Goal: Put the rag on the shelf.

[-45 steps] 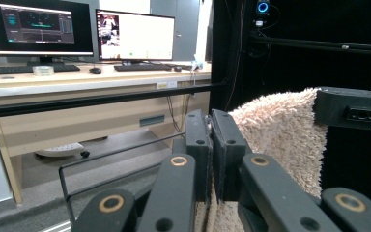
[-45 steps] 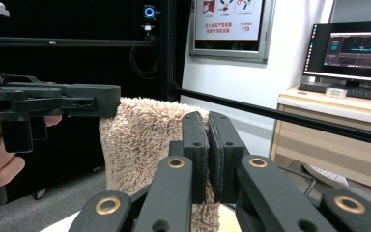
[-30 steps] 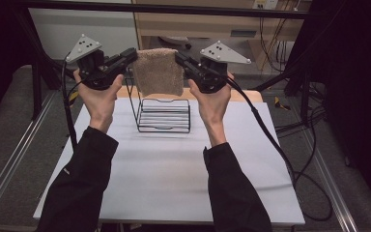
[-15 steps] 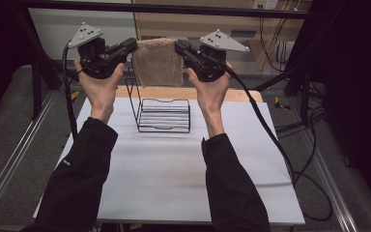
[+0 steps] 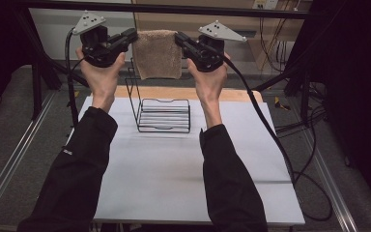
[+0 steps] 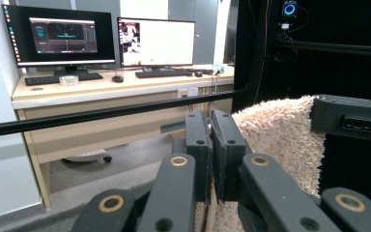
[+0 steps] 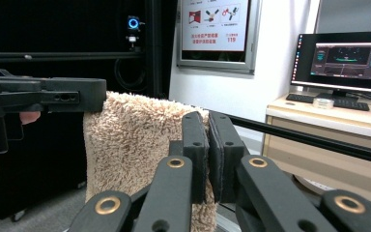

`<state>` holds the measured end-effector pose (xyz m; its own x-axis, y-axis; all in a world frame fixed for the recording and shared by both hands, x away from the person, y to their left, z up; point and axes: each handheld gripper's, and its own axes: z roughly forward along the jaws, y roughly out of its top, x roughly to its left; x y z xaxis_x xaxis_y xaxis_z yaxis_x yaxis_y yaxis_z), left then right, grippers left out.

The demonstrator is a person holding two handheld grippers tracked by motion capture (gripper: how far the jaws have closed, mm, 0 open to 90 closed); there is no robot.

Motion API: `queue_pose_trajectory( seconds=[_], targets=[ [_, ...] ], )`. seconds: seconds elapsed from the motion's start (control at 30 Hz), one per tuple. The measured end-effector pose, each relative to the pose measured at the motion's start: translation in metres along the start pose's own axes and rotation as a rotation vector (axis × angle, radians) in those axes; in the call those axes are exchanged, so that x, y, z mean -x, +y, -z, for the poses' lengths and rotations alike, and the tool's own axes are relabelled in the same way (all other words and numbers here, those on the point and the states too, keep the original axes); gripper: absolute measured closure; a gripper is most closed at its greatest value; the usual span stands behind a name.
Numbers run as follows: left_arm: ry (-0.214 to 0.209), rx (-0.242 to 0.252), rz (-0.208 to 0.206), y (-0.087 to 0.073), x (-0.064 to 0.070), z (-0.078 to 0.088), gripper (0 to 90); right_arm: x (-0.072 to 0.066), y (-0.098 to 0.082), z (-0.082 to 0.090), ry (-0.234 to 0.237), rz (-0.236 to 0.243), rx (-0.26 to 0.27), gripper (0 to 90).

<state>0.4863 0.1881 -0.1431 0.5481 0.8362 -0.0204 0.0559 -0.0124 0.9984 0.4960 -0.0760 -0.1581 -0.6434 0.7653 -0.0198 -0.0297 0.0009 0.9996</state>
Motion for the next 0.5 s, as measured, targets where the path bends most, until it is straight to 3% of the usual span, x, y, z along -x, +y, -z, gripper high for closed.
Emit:
queue_pose_trajectory(
  seconds=[0.43, 0.5],
  targets=[
    [0.007, -0.025, 0.003, -0.012, -0.01, -0.02, 86.5, 0.013, -0.006, -0.015, -0.02, 0.025, -0.038, 86.8],
    [0.01, -0.015, -0.014, -0.013, -0.011, -0.021, 86.5, 0.014, -0.008, -0.017, -0.021, 0.023, -0.043, 86.8]
  ],
)
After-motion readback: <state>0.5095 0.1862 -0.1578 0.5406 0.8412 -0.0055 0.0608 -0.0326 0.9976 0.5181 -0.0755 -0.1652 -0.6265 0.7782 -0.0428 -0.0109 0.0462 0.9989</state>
